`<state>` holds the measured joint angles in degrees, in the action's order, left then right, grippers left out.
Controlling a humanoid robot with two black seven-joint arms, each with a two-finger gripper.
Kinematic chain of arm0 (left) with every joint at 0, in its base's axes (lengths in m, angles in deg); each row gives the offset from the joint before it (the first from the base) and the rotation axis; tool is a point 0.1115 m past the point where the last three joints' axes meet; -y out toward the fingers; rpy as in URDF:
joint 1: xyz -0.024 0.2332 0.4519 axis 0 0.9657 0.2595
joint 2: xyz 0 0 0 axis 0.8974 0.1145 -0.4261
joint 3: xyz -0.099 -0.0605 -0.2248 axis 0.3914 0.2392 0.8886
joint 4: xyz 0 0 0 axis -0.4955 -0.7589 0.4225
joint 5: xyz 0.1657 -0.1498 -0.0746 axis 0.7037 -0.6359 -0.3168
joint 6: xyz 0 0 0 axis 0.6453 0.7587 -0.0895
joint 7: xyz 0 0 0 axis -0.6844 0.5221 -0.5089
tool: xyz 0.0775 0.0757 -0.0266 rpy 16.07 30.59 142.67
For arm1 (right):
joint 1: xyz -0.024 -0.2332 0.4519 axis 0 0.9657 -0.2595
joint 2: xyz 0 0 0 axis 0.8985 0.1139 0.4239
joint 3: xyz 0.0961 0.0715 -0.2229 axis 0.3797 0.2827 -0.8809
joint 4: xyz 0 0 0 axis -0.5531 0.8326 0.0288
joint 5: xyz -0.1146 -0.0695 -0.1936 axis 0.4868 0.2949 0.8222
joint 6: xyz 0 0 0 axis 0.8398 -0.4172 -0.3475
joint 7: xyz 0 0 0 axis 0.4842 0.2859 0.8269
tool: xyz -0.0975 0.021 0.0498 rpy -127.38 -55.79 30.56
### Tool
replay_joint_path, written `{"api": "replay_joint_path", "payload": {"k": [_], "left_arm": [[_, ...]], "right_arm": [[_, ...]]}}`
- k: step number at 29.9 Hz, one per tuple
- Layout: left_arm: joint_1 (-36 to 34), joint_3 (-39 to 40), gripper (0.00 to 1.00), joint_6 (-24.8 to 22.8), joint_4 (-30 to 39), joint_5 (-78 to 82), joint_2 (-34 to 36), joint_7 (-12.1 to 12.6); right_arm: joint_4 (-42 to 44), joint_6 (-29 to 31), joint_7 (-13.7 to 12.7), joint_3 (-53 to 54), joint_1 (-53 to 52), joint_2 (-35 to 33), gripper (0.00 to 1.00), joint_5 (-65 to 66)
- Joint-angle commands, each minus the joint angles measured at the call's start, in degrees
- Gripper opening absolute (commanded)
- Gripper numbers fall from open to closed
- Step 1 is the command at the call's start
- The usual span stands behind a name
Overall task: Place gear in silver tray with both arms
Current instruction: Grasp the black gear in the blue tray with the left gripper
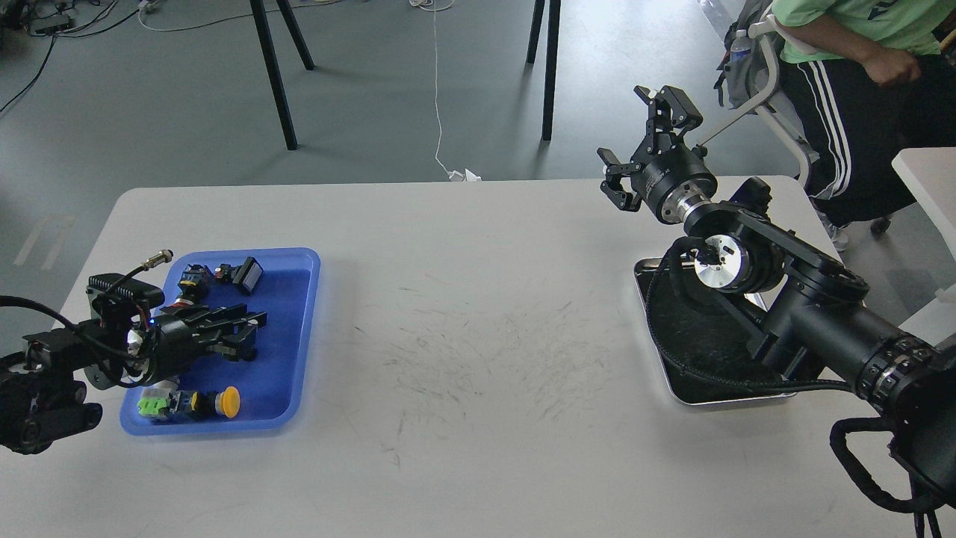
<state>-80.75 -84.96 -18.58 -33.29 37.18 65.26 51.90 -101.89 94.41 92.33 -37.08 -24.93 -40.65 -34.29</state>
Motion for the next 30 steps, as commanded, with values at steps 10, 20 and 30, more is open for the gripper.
{"api": "replay_joint_path", "payload": {"k": [10,20,30], "left_arm": [[0.2,0.2,0.25,0.4,0.2,-0.2,0.1,0.0],[-0.2,2.6,0.21,0.9,1.7,-0.7,3.0,0.0],[-1.2,14.7,0.21,0.7,9.1,-0.1,10.9,0.0]], "right_arm": [[0.0,0.0,0.0,0.0,0.0,0.0,0.99,0.0],[0.1,0.0,0.0,0.0,0.1,0.0,0.99,0.0],[0.0,0.0,-0.1,0.0,-0.3,0.1,0.99,0.0]]}}
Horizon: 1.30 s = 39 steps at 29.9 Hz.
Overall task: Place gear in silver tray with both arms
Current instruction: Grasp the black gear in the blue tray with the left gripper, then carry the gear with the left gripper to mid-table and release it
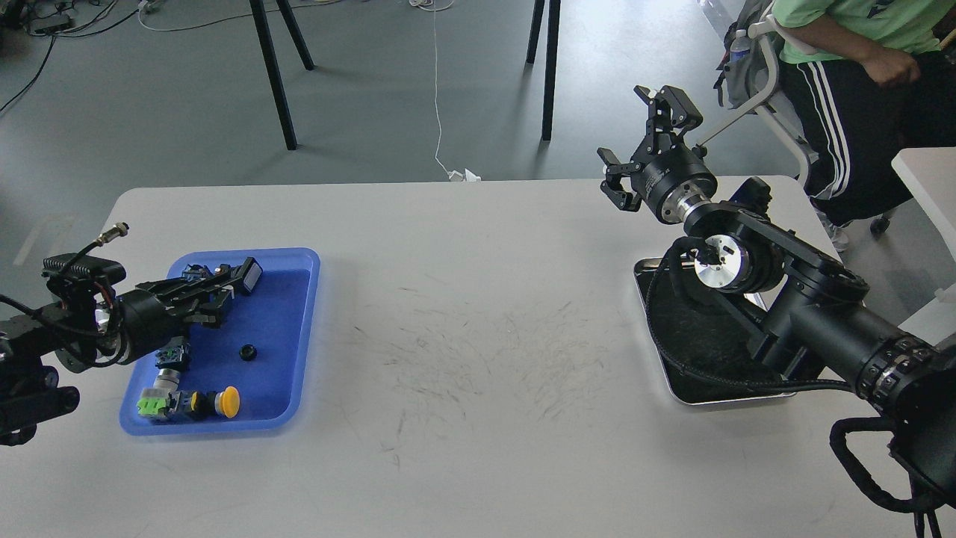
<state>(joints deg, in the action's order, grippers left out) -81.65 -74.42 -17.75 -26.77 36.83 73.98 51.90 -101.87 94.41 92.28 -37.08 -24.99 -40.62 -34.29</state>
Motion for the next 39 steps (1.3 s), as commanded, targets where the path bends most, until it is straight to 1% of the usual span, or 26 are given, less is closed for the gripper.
{"api": "replay_joint_path", "payload": {"k": [1,4,7,10,13,16,20,26,31,37,39], "left_arm": [[-0.3,5.3,0.21,-0.1,3.0,0.2,2.2,0.0],[-2.2,6.4,0.21,-0.1,5.5,0.1,2.3,0.0],[-6.9,6.7,0.21,0.1,10.5,-0.5,2.2,0.0],[-9.8,6.7,0.22,0.4,12.6,-0.5,1.2,0.0],[-11.9,6.3,0.23,0.7,13.8,-0.4,-2.8,0.0],[-12.3,6.3,0.23,0.8,13.8,-0.4,-7.0,0.0],[-12.4,5.9,0.23,0.8,12.5,-0.5,-15.4,0.0],[-11.6,4.7,0.24,0.8,6.1,-0.5,-29.2,0.0],[-10.4,0.4,0.24,1.3,0.7,-0.6,-38.7,0.0],[-6.8,-0.5,0.25,1.4,-3.4,-0.6,-46.4,0.0],[-6.3,-0.5,0.25,1.9,-4.1,-0.6,-46.5,0.0]], "right_arm": [[0.0,-0.1,0.0,0.0,-0.2,0.1,0.99,0.0],[-0.1,-0.2,0.0,0.0,-0.2,0.1,0.99,0.0],[-0.1,-0.2,-0.1,-1.0,-0.2,0.0,0.99,0.0],[-0.1,-0.2,-0.1,-1.5,-0.4,-0.1,0.99,0.0],[-0.1,-0.3,-0.2,-1.6,-0.8,-0.3,0.99,0.0],[0.0,-0.3,-0.4,-1.6,-2.0,-1.3,0.99,-0.2],[0.2,-0.3,-0.5,-1.4,-4.3,-2.8,0.99,-1.0],[0.4,-0.3,-0.4,-0.8,-6.8,-4.8,0.99,-1.2],[0.7,-0.3,-0.4,0.3,-6.7,-4.9,0.99,-1.2],[0.9,-0.4,-0.4,0.2,-6.5,-4.9,0.99,-1.1],[0.9,-0.4,-0.4,0.0,-6.5,-4.9,0.99,-1.1]]}}
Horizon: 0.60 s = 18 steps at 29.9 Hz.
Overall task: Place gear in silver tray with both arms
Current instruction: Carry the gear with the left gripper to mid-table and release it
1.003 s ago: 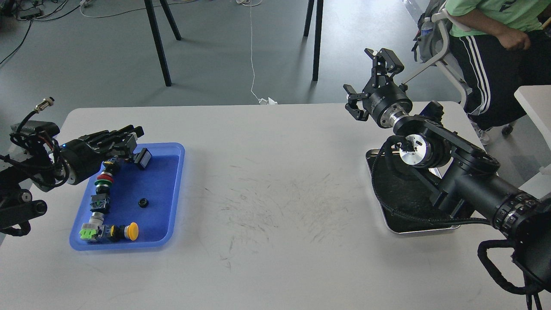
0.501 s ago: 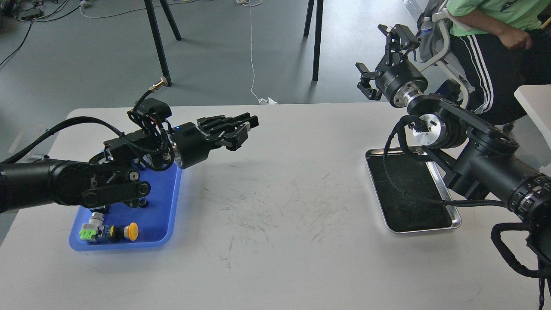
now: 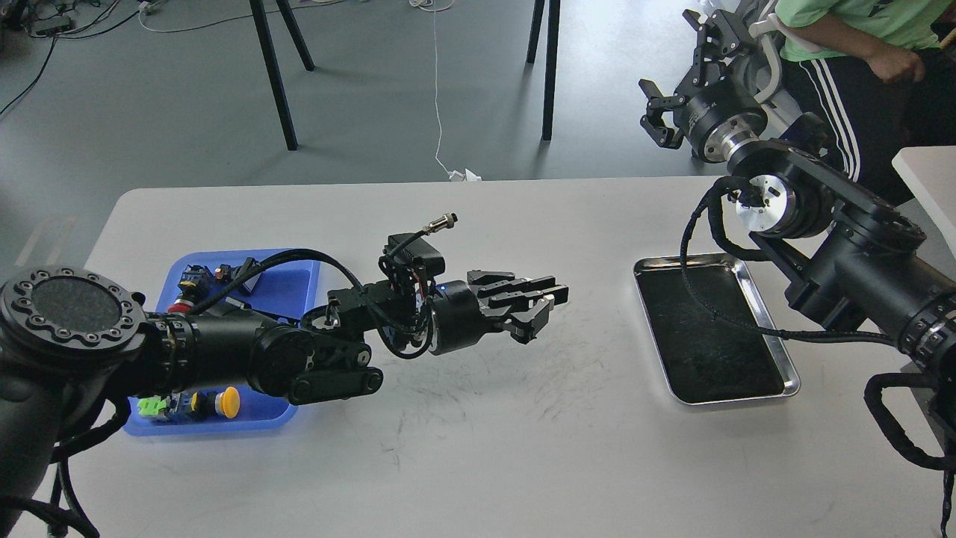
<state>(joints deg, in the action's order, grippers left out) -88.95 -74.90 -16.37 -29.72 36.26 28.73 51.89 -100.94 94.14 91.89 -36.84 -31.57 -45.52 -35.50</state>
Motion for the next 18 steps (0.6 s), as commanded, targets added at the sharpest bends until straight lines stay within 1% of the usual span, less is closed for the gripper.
{"api": "replay_joint_path", "payload": {"k": [1,7,12,16,18], "left_arm": [[1.2,-0.1,0.25,0.9,-1.5,0.1,-1.2,0.0],[3.1,-0.2,0.26,1.1,-5.1,0.1,-1.2,0.0],[4.1,-0.6,0.28,1.1,-5.9,0.5,-1.2,0.0],[4.4,-3.9,0.28,1.1,-5.7,0.8,-1.2,0.0],[4.7,-4.1,0.28,1.2,-5.8,0.6,-1.2,0.0]], "right_arm": [[0.0,-0.1,0.0,-0.3,0.0,0.0,0.99,0.1],[0.0,-0.1,0.0,-0.8,0.1,-0.1,0.99,0.1],[0.1,-0.1,-0.1,-0.9,0.1,0.0,0.99,0.1],[0.1,-0.1,-0.1,-1.0,0.0,0.0,0.99,0.2],[0.1,-0.1,-0.1,-1.0,0.1,-0.1,0.99,0.2]]}}
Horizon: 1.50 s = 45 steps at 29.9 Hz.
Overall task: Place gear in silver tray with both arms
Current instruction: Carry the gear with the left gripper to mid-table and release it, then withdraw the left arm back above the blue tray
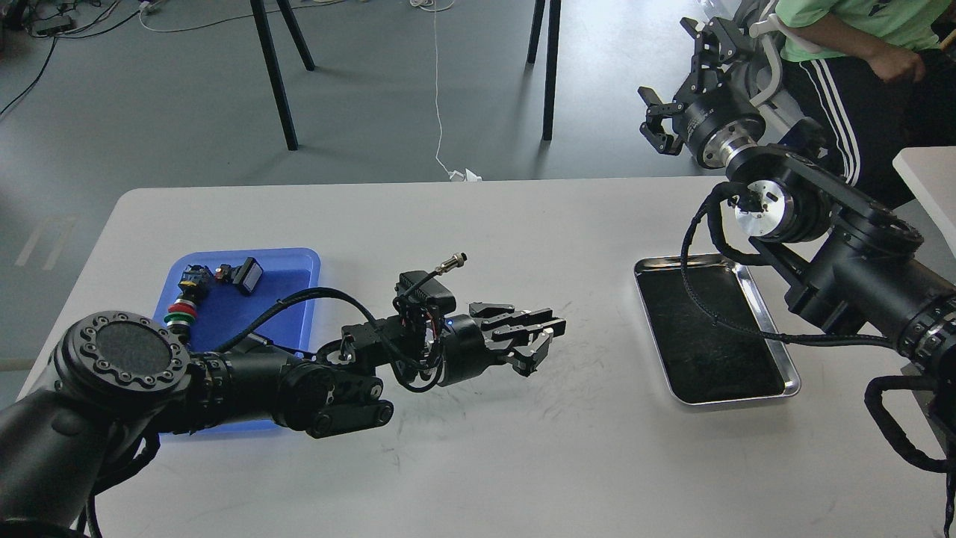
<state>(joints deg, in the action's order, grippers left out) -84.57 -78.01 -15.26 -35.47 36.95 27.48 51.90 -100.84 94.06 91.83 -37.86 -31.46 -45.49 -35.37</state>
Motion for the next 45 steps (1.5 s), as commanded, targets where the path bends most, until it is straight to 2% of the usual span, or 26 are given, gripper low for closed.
{"api": "replay_joint_path", "payload": {"k": [1,7,12,22,27,29,31,33,41,45], "left_arm": [[0.2,-1.3,0.28,0.1,-0.3,0.0,0.0,0.0],[0.2,-3.5,0.31,0.1,-0.3,0.1,0.0,0.0],[0.1,-3.3,0.42,0.1,-0.3,0.0,0.0,0.0],[-1.0,-1.4,0.48,1.0,0.5,-0.7,0.0,0.0],[-3.2,1.5,0.65,1.3,0.9,-0.9,0.0,0.0],[-4.0,3.0,0.69,1.3,0.9,-0.9,0.1,0.0],[-4.5,4.8,0.75,1.3,1.0,-1.0,3.0,0.0],[-4.9,7.8,0.86,1.3,1.0,-1.8,6.1,0.0],[-5.1,13.7,0.94,0.6,0.9,-7.5,16.4,0.0],[-4.6,17.8,0.97,-0.6,0.8,-14.2,20.4,0.0]], "right_arm": [[0.0,0.0,0.0,0.0,0.1,0.0,0.99,0.0],[0.0,0.0,0.0,0.0,0.2,0.1,0.99,0.0],[0.1,-0.1,0.0,0.0,0.1,0.4,0.99,0.0],[0.0,-0.1,-0.1,-0.2,0.4,0.4,0.99,0.0],[-0.9,0.6,-0.1,-3.6,0.3,0.1,0.99,0.0],[-0.9,0.7,-0.2,-4.9,0.2,-0.1,0.99,-0.1],[-1.0,0.8,-0.3,-5.6,0.2,-0.3,0.99,0.0],[-1.5,0.9,-0.3,-6.3,0.1,-1.1,0.99,0.0],[-4.6,2.5,-0.5,-13.4,-1.8,-4.1,0.99,1.2],[-6.1,1.5,-0.5,-22.0,-5.1,-5.3,0.99,1.8]]}}
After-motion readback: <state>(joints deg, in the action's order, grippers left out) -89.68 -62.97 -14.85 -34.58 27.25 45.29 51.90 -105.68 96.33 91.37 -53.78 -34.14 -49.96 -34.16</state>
